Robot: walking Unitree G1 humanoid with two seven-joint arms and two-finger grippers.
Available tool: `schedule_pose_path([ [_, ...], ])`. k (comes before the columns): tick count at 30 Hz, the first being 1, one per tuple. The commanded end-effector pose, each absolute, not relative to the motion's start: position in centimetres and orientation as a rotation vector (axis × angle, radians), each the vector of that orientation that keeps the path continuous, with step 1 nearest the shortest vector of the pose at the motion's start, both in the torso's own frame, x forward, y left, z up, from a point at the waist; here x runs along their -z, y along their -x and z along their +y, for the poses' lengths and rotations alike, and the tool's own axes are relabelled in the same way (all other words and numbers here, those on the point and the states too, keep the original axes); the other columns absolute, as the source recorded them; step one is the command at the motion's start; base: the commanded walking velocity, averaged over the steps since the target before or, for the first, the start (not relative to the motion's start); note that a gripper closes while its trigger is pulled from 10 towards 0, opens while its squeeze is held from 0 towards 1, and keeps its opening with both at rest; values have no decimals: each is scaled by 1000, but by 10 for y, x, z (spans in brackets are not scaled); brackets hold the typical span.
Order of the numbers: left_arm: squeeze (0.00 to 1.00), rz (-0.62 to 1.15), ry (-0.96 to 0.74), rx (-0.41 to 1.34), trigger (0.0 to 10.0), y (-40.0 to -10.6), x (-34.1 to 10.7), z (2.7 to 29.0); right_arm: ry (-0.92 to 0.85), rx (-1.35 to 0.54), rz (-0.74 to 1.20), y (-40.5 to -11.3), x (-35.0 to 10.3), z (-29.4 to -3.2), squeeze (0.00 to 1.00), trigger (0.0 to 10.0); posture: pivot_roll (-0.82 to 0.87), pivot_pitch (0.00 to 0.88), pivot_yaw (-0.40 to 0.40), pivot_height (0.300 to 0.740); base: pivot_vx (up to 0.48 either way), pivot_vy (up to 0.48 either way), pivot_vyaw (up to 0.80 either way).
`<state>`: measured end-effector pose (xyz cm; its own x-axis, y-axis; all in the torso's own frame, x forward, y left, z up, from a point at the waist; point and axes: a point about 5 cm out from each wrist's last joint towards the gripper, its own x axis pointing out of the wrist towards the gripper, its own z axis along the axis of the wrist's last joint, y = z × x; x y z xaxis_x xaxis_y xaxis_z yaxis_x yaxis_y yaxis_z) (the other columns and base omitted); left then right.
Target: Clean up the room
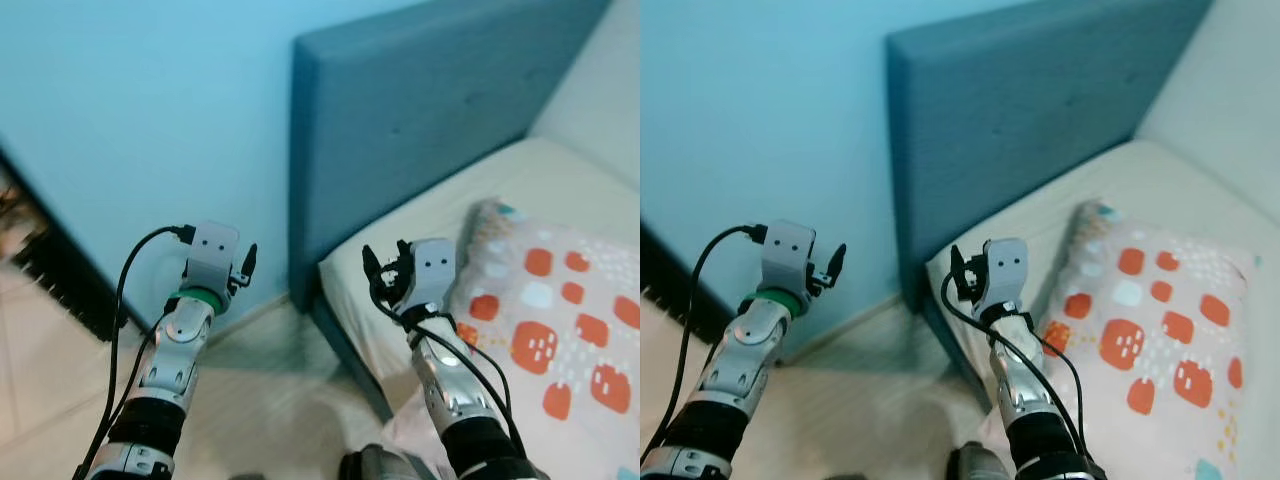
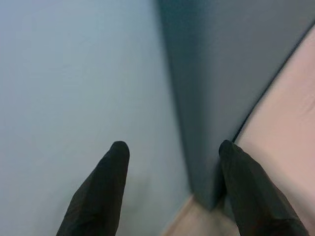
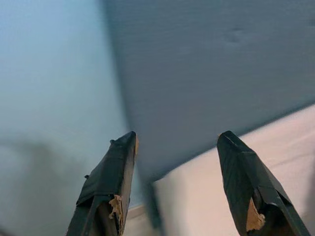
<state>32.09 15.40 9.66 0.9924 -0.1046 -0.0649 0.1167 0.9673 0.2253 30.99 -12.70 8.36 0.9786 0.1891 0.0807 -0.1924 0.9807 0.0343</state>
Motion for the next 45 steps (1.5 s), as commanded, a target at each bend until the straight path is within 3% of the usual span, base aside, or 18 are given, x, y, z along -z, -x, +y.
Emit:
schedule_pose_path([
  [1, 0, 61, -226, 140, 10000, -320, -94, 147, -44, -175, -60, -308, -79, -132, 0, 10000, -4, 0, 44, 740, 461, 0, -775],
  [10, 0, 104, -193, 263, 10000, -313, -88, 134, -41, -172, -58, -308, -79, -133, 0, 10000, -6, 4, 45, 740, 0, 0, -772],
  [17, 0, 103, -187, 268, 10000, -313, -88, 133, -37, -172, -54, -308, -78, -133, 0, 10000, -5, 7, 44, 740, 0, 0, -754],
  [23, 0, 103, -183, 272, 10000, -314, -90, 131, -34, -167, -45, -308, -77, -133, 0, 10000, -5, 6, 46, 740, 0, 0, 0],
  [45, 0, 111, -185, 271, 10000, -316, -91, 127, -38, -169, -40, -309, -77, -132, 0, 10000, -4, 6, 49, 740, 0, 0, -789],
])
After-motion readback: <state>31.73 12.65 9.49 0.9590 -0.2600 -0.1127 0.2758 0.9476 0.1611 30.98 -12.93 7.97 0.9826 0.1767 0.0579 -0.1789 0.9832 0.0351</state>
